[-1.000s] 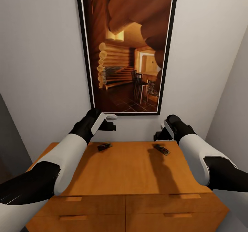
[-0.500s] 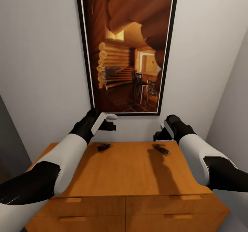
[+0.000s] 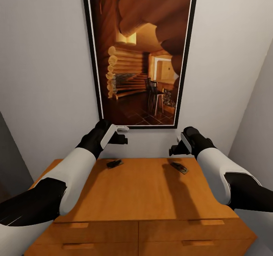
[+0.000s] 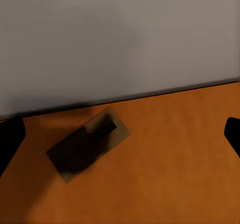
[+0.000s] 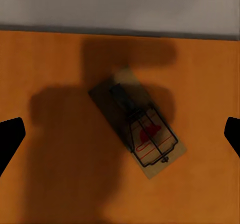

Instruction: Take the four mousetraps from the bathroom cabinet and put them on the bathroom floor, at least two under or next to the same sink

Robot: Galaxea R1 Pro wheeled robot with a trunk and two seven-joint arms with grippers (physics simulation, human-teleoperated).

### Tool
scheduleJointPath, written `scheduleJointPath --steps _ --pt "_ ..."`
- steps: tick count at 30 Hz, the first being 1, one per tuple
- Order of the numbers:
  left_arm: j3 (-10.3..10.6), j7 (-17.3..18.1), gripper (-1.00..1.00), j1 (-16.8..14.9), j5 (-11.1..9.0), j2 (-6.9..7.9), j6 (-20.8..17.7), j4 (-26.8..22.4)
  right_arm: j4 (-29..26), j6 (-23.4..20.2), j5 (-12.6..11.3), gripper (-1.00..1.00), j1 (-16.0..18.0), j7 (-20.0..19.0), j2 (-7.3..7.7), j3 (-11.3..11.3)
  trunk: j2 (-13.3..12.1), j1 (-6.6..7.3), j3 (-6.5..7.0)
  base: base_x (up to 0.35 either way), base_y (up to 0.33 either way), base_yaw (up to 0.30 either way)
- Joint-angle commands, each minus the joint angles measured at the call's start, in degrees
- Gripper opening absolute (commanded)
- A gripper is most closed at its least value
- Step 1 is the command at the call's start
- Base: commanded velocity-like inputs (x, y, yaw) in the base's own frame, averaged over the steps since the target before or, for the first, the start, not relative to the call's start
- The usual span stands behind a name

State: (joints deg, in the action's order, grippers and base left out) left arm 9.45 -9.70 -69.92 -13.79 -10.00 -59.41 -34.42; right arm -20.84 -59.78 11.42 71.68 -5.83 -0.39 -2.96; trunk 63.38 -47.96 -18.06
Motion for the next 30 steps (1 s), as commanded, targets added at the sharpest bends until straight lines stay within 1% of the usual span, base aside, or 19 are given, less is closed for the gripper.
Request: scheduleJointPath --steps 1,9,15,20,26,30 --pt "0.1 -0.6 1.00 0.0 -0.6 0.00 -0.2 0.0 -0.1 -0.2 0.6 1.00 0.0 -0.5 -0.02 -0.3 0.0 0.00 -0.08 0.005 0.000 0.000" --pt "0.1 -0.6 1.00 0.0 -0.6 0.00 -0.2 0.0 -0.1 -0.2 0.6 1.00 0.0 -0.6 0.19 -0.3 0.0 0.00 -0.08 0.002 0.000 0.000" --pt "0.1 -0.6 1.00 0.0 -0.6 0.00 -0.2 0.0 -0.1 -0.2 0.6 1.00 0.0 -0.9 0.62 -0.3 0.0 0.00 -0.08 0.000 0.000 0.000" --pt "0.1 -0.6 1.00 0.0 -0.6 0.00 -0.2 0.0 0.0 -0.2 0.6 1.00 0.0 -2.8 1.18 -0.3 0.0 0.00 -0.08 0.000 0.000 0.000" --pt "0.1 -0.6 1.00 0.0 -0.6 0.00 -0.2 0.0 0.0 -0.2 0.6 1.00 0.0 -6.2 2.63 -0.1 0.0 0.00 -0.08 0.000 0.000 0.000" --pt "0.1 -0.6 1.00 0.0 -0.6 0.00 -0.2 0.0 0.1 -0.2 0.6 1.00 0.0 -7.6 3.22 0.0 0.0 0.00 -0.08 0.000 0.000 0.000"
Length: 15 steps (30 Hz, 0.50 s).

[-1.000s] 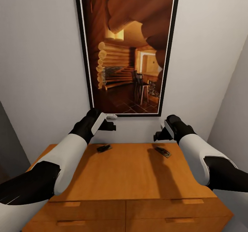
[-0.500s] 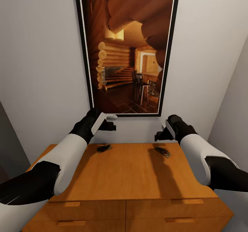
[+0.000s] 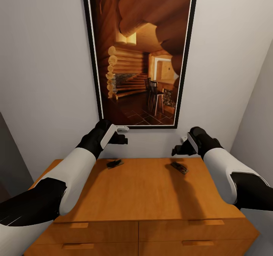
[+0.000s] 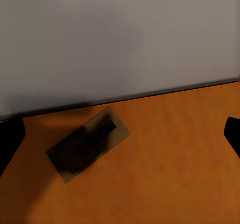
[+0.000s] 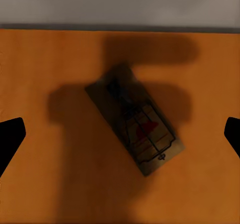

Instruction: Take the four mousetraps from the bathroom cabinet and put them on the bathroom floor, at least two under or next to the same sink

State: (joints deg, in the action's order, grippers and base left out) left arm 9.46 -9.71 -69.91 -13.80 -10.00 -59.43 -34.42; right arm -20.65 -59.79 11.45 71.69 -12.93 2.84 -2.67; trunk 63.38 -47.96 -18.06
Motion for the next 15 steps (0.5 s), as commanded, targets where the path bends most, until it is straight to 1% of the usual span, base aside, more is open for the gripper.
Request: scheduleJointPath --steps 1,8,15 --pt "0.1 -0.6 1.00 0.0 -0.6 0.00 -0.2 0.0 0.1 -0.2 0.6 1.00 0.0 -0.7 0.07 -0.3 0.0 0.00 -0.08 0.000 0.000 0.000" --pt "0.1 -0.6 1.00 0.0 -0.6 0.00 -0.2 0.0 2.5 -0.2 0.7 1.00 0.0 -1.3 0.35 -0.3 0.0 0.00 -0.08 0.000 0.000 0.000" --pt "0.1 -0.6 1.00 0.0 -0.5 0.00 -0.2 0.0 3.4 -0.2 0.7 1.00 0.0 -1.5 0.40 -0.3 0.0 0.00 -0.08 0.000 0.000 0.000"
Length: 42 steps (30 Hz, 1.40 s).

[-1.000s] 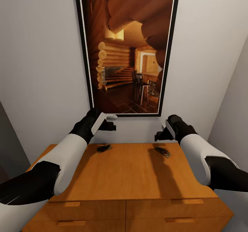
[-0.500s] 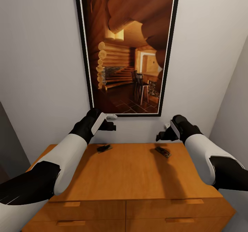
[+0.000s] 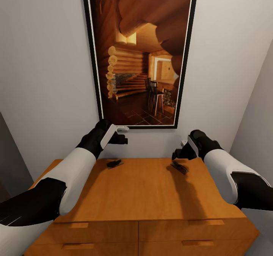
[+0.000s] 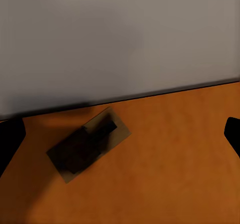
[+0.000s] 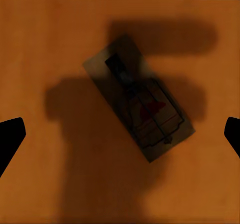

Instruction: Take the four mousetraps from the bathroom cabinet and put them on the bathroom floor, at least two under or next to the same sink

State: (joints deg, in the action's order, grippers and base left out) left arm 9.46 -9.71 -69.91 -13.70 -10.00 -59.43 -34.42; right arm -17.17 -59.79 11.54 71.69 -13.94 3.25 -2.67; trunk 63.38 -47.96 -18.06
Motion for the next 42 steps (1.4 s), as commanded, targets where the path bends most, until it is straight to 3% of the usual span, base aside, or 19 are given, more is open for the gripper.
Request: scheduleJointPath --steps 1,17,42 --pt "0.1 -0.6 1.00 0.0 -0.6 0.00 -0.2 0.0 0.0 -0.2 0.6 1.00 0.0 -0.5 -0.01 -0.3 0.0 0.00 -0.08 0.000 0.000 0.000" --pt "0.1 -0.6 1.00 0.0 -0.6 0.00 -0.2 0.0 0.1 -0.2 0.7 1.00 0.0 -0.5 -0.08 -0.2 0.0 0.00 -0.08 0.000 0.000 0.000" --pt "0.1 -0.6 1.00 0.0 -0.8 0.00 -0.2 0.0 0.1 -0.2 0.7 1.00 0.0 -0.5 -0.08 -0.3 10.1 -5.50 -4.56 0.000 0.000 0.000"
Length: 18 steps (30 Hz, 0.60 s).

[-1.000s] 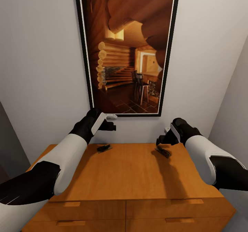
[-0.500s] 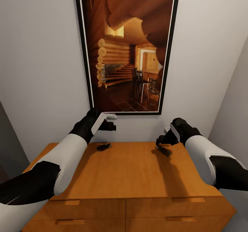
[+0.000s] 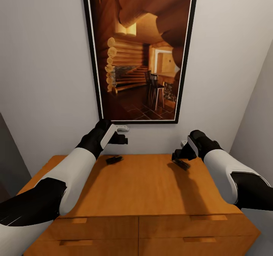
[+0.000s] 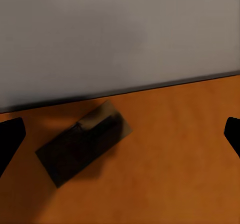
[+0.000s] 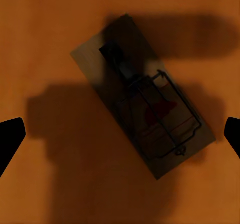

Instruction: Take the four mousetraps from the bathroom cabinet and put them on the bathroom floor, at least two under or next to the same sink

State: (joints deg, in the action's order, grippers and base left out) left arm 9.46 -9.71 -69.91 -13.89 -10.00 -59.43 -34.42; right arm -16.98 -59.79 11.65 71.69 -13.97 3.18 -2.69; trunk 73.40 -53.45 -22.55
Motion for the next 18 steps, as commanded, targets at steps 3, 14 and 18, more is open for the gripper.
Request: scheduleJointPath --steps 3,14,18 --pt "0.1 -0.6 1.00 0.0 -0.6 0.00 -0.2 0.0 -0.1 -0.2 0.7 1.00 0.0 -0.4 0.07 -0.3 0.1 -0.01 -0.07 0.000 0.000 0.000" --pt "0.1 -0.6 1.00 0.0 -0.4 0.00 -0.1 0.0 -0.1 -0.2 0.8 1.00 0.0 -0.4 0.10 -0.2 0.1 -0.01 -0.07 0.000 0.000 0.000" --pt "0.1 -0.6 1.00 0.0 -0.4 0.00 -0.1 0.0 -0.1 -0.2 0.8 1.00 0.0 -0.4 0.08 -0.2 0.1 -0.01 -0.07 0.000 0.000 0.000"
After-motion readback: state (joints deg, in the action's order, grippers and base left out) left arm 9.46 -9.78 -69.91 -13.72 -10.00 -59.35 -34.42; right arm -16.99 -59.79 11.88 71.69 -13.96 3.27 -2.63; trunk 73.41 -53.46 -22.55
